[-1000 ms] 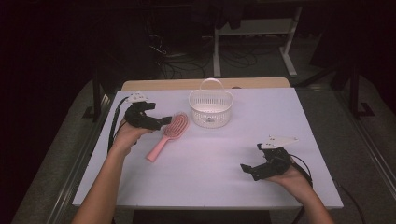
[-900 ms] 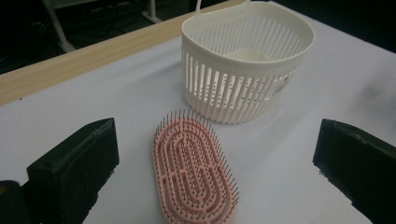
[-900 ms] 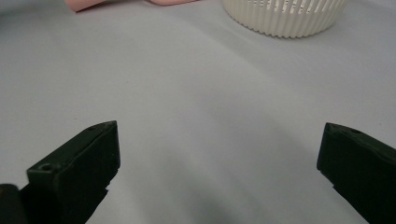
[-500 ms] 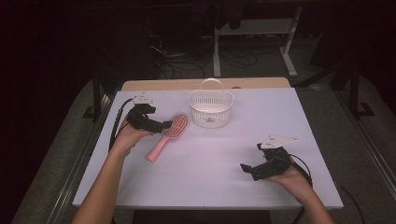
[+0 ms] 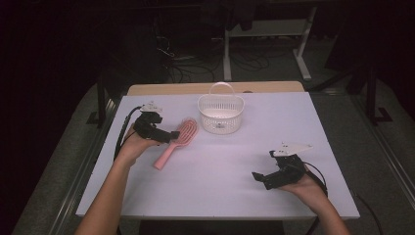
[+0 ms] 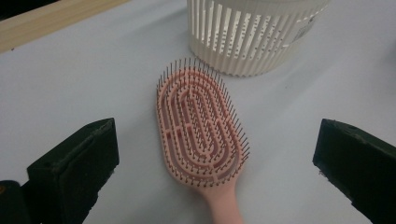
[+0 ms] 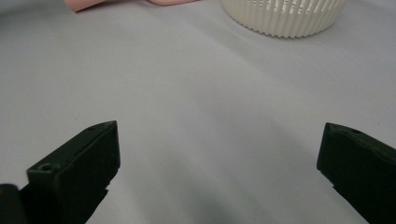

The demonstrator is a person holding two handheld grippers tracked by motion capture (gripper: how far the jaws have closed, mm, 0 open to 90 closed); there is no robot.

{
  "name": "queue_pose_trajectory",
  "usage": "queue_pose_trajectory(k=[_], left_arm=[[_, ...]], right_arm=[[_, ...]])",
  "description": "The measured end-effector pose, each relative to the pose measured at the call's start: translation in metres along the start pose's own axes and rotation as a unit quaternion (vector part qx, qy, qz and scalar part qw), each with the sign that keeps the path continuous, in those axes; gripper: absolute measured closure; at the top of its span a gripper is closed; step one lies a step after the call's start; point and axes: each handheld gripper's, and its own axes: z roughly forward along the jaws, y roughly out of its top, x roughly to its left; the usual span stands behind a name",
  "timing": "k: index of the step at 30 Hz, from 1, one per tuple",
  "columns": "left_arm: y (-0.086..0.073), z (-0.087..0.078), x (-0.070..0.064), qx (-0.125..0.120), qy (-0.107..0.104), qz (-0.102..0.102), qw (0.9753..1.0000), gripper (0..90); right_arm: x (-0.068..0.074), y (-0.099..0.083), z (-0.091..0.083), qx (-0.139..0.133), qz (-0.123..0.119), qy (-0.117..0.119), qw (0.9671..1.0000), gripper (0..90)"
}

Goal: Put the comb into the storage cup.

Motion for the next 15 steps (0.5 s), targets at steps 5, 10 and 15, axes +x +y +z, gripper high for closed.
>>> queue_pose_trajectory(k=[5, 10, 15], left_arm=[[-0.0031, 0.0026, -0.0004, 0.018, 0.005, -0.002, 0.9998, 0.0], [-0.0060, 0.0060, -0.0011, 0.030, 0.007, -0.003, 0.9995, 0.0], [-0.0086, 0.0097, -0.0028, 0.046, 0.010, -0.002, 0.9989, 0.0]], right_arm=[[0.0000, -0.0001, 0.0000, 0.000, 0.000, 0.000, 1.0000, 0.0], [-0.0001, -0.0001, -0.0001, 0.000, -0.001, 0.000, 1.0000, 0.0], [-0.0001, -0.0002, -0.0001, 0.000, -0.002, 0.000, 1.0000, 0.0]])
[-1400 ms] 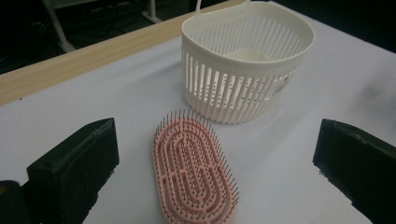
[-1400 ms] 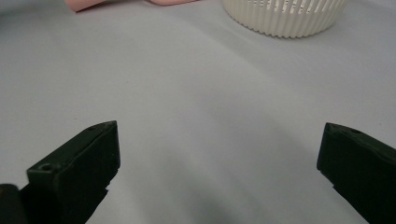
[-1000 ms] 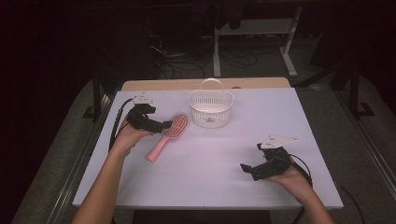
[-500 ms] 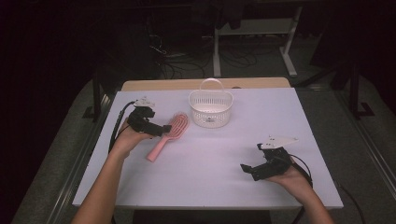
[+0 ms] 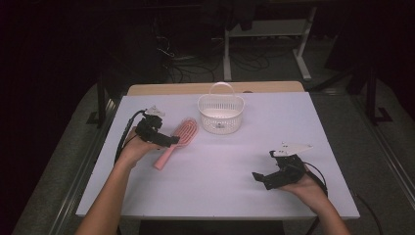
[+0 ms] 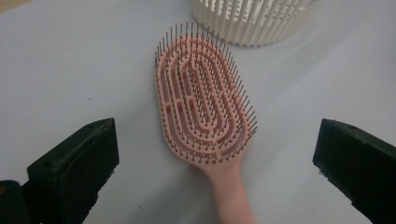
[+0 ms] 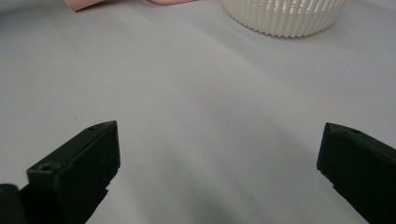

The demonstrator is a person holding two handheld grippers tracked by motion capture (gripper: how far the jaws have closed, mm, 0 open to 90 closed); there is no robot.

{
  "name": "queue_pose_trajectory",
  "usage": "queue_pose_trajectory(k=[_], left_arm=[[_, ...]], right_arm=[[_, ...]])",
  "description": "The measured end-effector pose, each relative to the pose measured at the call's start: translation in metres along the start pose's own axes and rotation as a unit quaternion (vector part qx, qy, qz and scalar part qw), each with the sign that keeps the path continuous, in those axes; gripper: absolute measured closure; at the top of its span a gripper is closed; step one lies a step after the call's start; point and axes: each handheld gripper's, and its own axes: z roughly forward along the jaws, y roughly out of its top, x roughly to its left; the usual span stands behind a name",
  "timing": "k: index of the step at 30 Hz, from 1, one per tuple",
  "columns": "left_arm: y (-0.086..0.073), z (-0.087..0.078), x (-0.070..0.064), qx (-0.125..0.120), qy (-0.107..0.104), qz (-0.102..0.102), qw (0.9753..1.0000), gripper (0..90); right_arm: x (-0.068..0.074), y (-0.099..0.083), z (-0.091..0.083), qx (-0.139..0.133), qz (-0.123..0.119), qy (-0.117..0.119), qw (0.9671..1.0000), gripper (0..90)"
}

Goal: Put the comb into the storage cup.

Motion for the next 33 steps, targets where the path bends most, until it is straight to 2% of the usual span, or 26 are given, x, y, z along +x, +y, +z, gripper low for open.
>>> queue_pose_trajectory(k=[16, 26, 27, 33], left_arm=[[-0.006, 0.009, -0.002, 0.035, 0.006, -0.009, 0.9993, 0.1], [-0.008, 0.010, -0.001, 0.048, 0.011, -0.027, 0.9984, 8.3], [-0.008, 0.010, -0.002, 0.049, 0.012, -0.027, 0.9983, 14.1], [-0.008, 0.013, -0.003, 0.061, 0.014, -0.036, 0.9974, 15.6]], right_arm=[[0.000, 0.000, 0.000, 0.001, 0.000, 0.001, 1.0000, 0.0], [0.000, 0.000, 0.000, 0.001, -0.001, 0.000, 1.0000, 0.0], [0.000, 0.000, 0.000, 0.001, -0.001, 0.000, 1.0000, 0.0], [0.000, 0.000, 0.000, 0.002, -0.001, 0.000, 1.0000, 0.0]])
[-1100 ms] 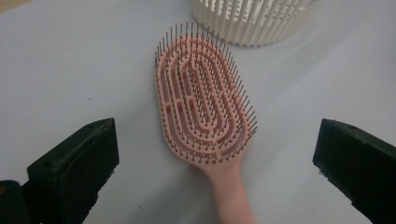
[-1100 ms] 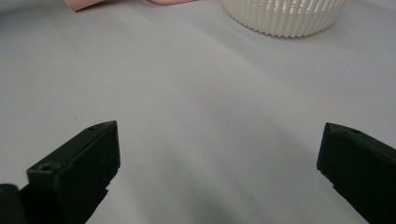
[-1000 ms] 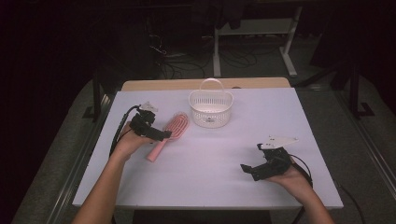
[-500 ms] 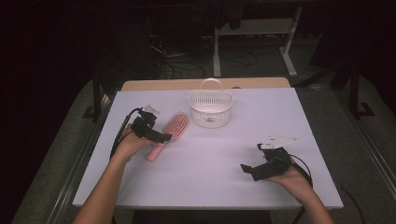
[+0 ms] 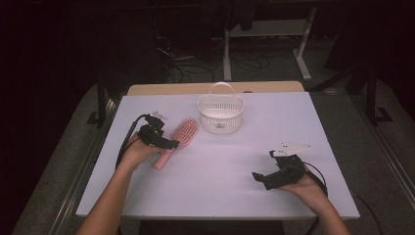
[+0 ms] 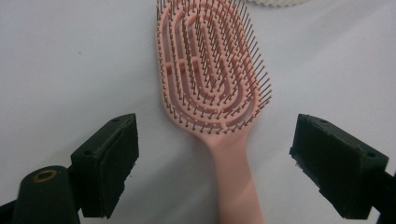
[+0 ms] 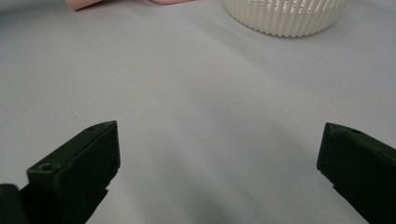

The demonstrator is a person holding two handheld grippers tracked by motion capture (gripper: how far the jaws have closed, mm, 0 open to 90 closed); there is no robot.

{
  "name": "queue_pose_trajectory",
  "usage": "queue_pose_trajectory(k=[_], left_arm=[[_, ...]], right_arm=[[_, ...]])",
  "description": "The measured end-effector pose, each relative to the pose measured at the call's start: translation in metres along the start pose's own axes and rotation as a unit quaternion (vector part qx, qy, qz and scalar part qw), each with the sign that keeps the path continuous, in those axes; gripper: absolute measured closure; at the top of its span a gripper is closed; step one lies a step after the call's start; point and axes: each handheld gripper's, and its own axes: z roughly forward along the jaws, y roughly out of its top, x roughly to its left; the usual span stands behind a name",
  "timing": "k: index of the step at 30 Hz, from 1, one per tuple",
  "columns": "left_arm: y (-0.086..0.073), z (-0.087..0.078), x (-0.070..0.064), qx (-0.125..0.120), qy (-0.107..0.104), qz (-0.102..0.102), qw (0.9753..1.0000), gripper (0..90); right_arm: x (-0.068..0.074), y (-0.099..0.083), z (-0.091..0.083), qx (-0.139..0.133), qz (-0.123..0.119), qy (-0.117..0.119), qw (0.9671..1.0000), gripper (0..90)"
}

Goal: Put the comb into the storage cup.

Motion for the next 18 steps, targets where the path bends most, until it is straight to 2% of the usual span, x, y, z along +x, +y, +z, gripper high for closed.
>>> queue_pose_trajectory(k=[8, 18], left_arm=[[0.000, 0.004, -0.002, 0.014, 0.006, -0.001, 0.9999, 20.7], [0.000, 0.013, -0.007, 0.039, 0.021, 0.009, 0.9990, 26.2]], right_arm=[[0.000, 0.000, 0.000, 0.000, 0.000, 0.000, 1.0000, 0.0], [0.000, 0.000, 0.001, 0.002, 0.001, 0.001, 1.0000, 0.0]])
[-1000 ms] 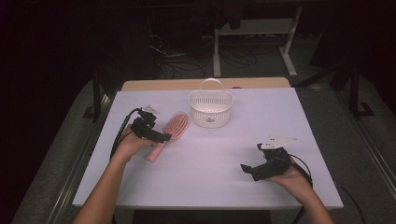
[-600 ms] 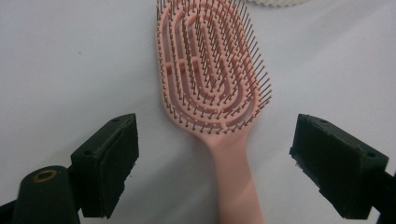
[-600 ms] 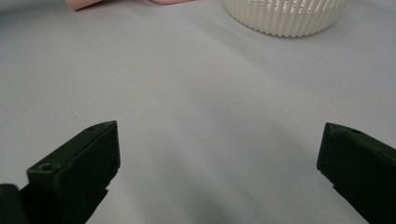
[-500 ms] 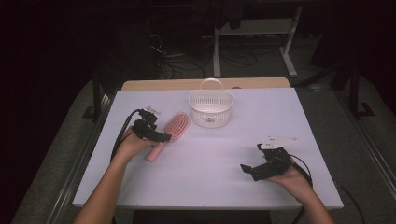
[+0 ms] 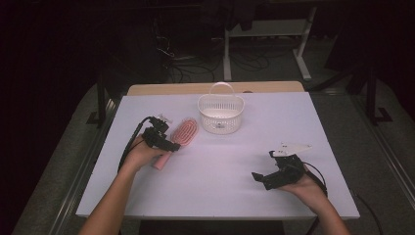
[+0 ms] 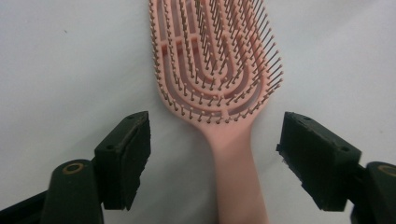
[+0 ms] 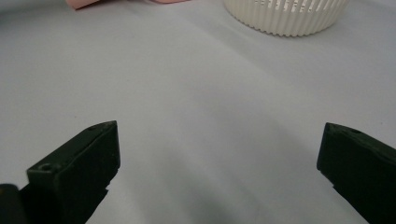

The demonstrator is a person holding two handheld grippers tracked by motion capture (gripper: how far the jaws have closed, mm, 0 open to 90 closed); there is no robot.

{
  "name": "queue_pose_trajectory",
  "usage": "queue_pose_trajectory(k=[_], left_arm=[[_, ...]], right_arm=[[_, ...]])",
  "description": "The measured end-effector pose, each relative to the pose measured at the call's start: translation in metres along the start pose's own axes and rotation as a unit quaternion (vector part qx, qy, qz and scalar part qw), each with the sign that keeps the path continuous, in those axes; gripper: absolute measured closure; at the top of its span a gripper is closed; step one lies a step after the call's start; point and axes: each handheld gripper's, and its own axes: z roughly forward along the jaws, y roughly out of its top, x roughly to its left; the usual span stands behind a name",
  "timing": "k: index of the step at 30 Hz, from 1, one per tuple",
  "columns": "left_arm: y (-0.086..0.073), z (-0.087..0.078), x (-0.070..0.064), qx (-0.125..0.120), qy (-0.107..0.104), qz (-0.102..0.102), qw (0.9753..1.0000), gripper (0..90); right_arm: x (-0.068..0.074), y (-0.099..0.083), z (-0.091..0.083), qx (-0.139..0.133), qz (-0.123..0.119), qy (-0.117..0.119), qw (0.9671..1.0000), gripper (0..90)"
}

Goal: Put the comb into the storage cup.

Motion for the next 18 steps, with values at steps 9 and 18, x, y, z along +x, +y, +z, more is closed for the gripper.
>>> queue_pose_trajectory(k=[9, 18], left_arm=[[-0.001, 0.007, -0.003, 0.020, 0.010, 0.003, 0.9997, 32.2], [-0.001, 0.011, -0.005, 0.034, 0.012, 0.006, 0.9993, 41.3]], right_arm=[[0.000, 0.000, 0.000, 0.000, 0.000, 0.000, 1.0000, 0.0], [0.000, 0.000, 0.000, 0.001, 0.001, -0.001, 1.0000, 0.0]])
